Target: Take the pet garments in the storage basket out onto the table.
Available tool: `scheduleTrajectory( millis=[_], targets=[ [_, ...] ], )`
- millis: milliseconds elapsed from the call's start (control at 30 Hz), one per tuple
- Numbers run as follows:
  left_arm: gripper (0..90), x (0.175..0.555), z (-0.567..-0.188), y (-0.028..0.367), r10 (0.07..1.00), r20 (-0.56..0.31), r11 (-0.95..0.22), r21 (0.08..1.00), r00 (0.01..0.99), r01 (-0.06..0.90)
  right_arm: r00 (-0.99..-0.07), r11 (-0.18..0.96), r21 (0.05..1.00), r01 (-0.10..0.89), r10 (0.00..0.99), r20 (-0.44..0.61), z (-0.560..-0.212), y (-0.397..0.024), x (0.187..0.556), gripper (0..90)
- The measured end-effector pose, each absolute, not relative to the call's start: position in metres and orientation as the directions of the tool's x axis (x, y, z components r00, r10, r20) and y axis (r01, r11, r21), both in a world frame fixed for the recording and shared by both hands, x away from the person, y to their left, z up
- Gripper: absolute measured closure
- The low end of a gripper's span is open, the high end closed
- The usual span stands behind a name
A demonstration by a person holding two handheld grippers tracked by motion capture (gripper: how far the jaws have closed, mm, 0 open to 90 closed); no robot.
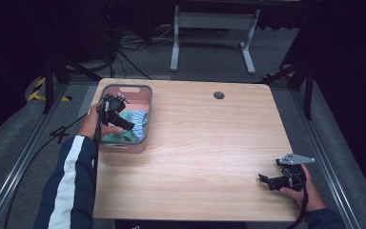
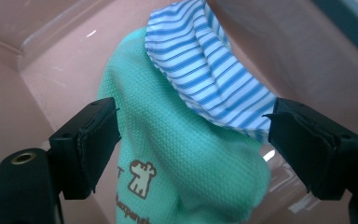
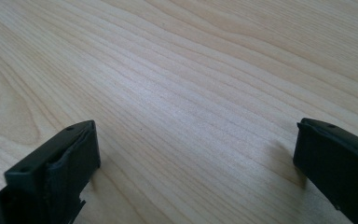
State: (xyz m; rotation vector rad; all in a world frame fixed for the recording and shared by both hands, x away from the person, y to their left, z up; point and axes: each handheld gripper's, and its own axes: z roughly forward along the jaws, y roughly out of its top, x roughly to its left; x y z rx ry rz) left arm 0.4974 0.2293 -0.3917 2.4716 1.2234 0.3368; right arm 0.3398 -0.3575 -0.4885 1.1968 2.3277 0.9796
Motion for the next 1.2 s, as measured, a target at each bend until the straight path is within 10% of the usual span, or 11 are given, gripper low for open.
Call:
scheduleTrajectory(
  millis=[467,700,900,1200],
  targets=[
    [26.2,0.525,-0.426,0.22,0.824,0.038,-0.564,0.152,0.565,0.812,-0.585,0.406,0.712,0.573,0.811,0.008,-0.489,-0.358,0.34,0.7],
    [57.6,0.528,-0.424,0.218,0.814,0.049,-0.581,0.1,0.579,0.808,-0.585,0.406,0.712,0.573,0.811,0.008,-0.489,-0.358,0.34,0.7],
    [78.3,0.524,-0.412,0.221,0.793,0.084,-0.609,0.151,0.604,0.779,-0.585,0.406,0.712,0.573,0.811,0.008,-0.489,-0.358,0.34,0.7],
    [81.4,0.51,-0.384,0.232,0.811,0.098,-0.573,0.324,0.576,0.752,-0.585,0.406,0.712,0.573,0.811,0.008,-0.489,-0.357,0.34,0.7]
  ],
)
